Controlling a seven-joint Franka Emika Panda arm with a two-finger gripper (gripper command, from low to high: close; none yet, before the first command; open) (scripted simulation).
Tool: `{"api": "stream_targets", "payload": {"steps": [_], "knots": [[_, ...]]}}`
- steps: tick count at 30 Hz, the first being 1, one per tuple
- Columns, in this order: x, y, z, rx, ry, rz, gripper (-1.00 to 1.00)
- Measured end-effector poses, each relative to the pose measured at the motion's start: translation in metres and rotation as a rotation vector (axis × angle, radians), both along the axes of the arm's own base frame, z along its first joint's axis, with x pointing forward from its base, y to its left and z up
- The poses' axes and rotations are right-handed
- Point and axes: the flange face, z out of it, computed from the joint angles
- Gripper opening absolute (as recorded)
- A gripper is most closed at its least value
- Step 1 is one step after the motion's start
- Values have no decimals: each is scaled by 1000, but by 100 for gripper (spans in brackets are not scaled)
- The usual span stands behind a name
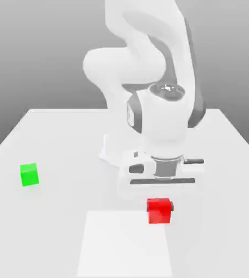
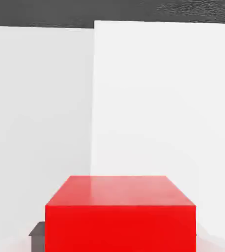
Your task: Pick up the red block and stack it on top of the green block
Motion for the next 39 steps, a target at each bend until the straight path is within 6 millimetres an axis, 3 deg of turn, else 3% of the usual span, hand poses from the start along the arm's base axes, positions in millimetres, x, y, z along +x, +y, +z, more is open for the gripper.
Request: {"api": "stream_targets", "payload": {"steps": [4, 9, 17, 23, 29, 36, 39], "knots": [[-5, -4, 9, -5, 9, -33, -100], [-3, -94, 14, -15, 17, -504, -100], [-34, -204, 22, -25, 21, -1219, -100], [-77, -276, 29, -24, 19, -1740, -100], [-135, -334, 36, -14, 14, -2263, -100], [-217, -383, 40, -11, 10, -2873, -100], [-232, -391, 27, -64, 21, -2954, -100]]}}
